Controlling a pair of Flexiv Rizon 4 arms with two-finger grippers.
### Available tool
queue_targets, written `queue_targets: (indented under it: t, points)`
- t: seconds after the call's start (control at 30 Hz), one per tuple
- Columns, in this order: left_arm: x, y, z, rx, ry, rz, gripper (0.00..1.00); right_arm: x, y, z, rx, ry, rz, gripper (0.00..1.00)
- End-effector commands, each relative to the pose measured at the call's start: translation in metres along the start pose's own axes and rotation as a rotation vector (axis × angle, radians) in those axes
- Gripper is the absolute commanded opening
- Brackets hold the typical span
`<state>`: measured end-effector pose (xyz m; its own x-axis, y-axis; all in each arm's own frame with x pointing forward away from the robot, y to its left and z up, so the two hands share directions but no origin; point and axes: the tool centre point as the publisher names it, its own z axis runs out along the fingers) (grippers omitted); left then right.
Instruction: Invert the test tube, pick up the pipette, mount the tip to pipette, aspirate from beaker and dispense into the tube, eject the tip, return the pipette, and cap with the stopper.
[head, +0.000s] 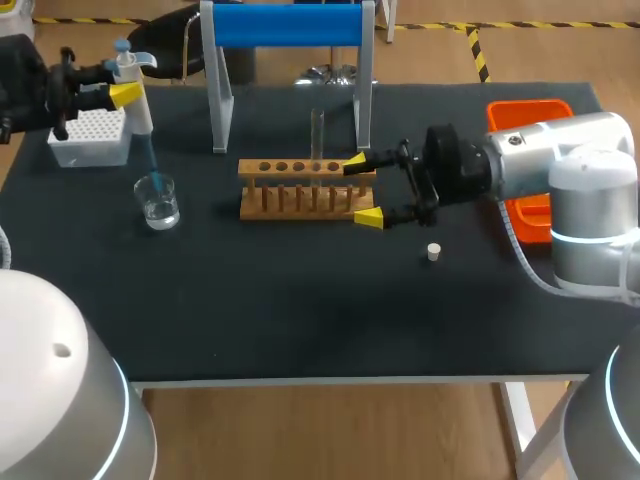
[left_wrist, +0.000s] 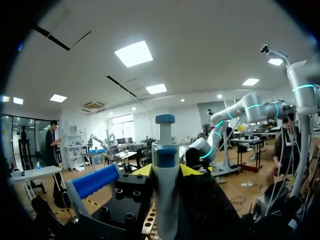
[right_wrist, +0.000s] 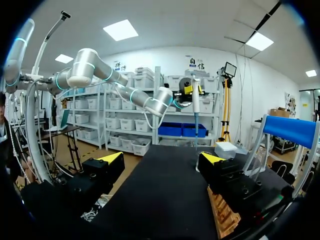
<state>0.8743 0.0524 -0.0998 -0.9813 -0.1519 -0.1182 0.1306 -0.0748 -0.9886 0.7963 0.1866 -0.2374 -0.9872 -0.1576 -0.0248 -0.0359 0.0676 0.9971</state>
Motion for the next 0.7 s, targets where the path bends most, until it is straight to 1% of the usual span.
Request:
queue_targets:
  t: [0.03,0.4,0.7]
  points:
    - [-0.007,0.002,-0.006,0.0,0.006,-0.003,0.0,0.001,0.001,0.0,0.003,-0.001,0.0,1.0]
    - [-0.029,0.01,-0.013,-0.009,0.008,-0.016,0.0,0.001,0.001,0.0,0.003,-0.001,0.0,1.0]
    - [-0.039,0.015,-0.013,-0.009,0.018,-0.027,0.0,0.001,0.001,0.0,0.003,-0.001,0.0,1.0]
